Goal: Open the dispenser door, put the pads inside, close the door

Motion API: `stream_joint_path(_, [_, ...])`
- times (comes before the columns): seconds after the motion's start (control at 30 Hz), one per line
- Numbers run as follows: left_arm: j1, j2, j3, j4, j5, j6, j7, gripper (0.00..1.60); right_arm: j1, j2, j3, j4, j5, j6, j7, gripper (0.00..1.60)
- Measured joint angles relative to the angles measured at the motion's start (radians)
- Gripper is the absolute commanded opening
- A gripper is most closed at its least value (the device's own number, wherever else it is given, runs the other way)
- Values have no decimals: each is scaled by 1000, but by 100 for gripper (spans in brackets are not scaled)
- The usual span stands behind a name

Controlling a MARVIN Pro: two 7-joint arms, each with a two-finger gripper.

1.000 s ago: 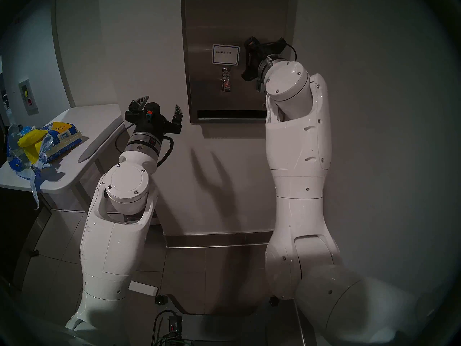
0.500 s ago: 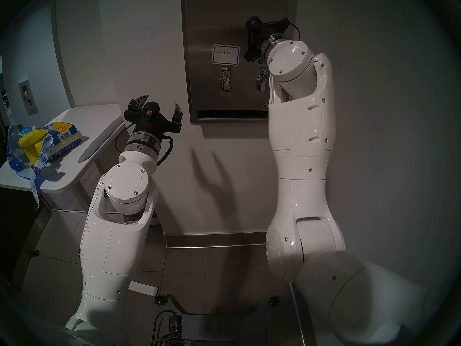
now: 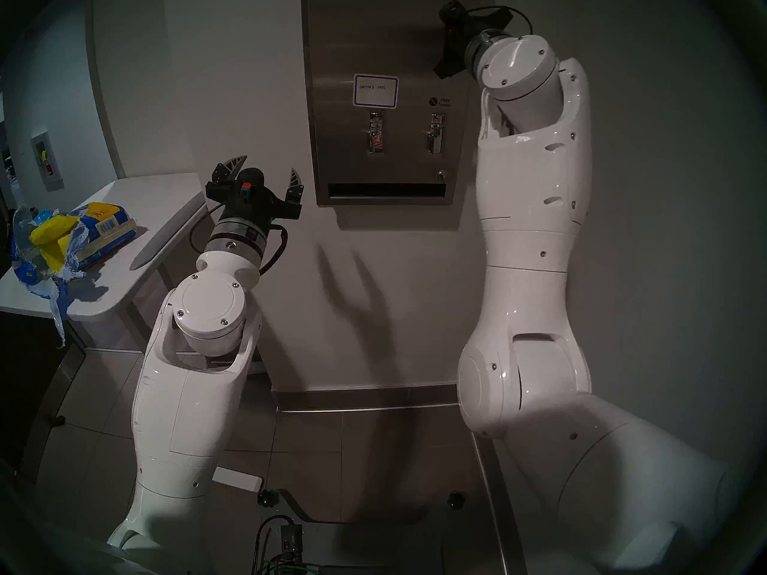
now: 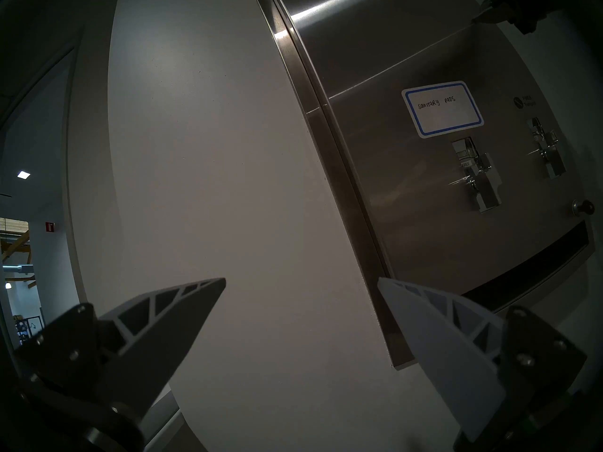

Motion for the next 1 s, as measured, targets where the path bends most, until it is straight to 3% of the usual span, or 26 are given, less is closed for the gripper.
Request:
stream_joint_path(0.5, [0,8,-1,2,-13,-9,4,160,-126,46,66,-119,-58,90,116,0])
stream_joint_path(1.0, [1,15,1,3,-16,-9,10,160,-356,47,136,-300,-94,161,202,0])
